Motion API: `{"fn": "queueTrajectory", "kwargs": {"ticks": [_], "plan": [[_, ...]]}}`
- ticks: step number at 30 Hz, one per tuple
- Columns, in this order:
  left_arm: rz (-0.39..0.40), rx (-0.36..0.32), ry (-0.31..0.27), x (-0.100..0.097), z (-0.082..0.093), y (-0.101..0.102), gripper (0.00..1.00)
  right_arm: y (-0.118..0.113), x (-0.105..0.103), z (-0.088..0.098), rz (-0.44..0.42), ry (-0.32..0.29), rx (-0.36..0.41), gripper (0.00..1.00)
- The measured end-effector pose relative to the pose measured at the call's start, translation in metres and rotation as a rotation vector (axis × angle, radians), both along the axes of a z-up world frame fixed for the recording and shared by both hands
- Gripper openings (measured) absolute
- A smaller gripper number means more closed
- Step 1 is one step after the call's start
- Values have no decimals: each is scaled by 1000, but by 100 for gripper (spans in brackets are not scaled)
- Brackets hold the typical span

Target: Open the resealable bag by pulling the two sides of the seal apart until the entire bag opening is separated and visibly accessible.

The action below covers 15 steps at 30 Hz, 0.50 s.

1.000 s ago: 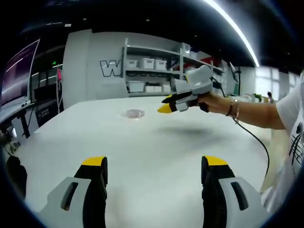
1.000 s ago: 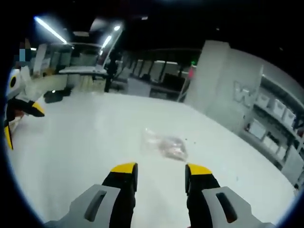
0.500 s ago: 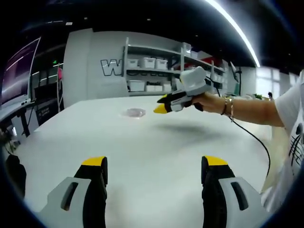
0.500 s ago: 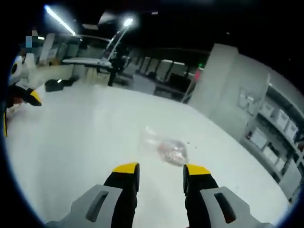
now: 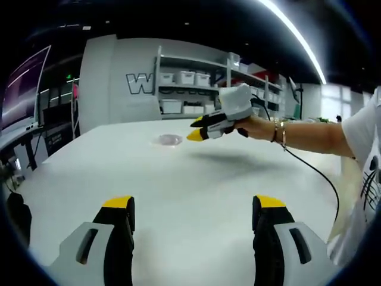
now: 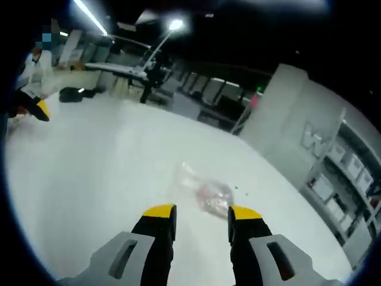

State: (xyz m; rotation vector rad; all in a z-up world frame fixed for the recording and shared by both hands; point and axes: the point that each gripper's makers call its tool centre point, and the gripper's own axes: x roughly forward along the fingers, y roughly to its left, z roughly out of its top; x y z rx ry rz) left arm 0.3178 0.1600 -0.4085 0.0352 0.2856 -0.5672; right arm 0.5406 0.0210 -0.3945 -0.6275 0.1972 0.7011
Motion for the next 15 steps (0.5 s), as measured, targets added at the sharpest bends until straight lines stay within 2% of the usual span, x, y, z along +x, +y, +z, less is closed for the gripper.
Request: {"fn": "queueTrajectory", "kwargs": {"ticks": [9, 15], "plan": [[1, 2, 7, 1, -3, -2, 80, -3, 11, -10, 24, -14, -56, 30], [-6, 6, 12, 1, -5, -5, 80, 3, 19, -14, 49, -16, -78, 28]]}}
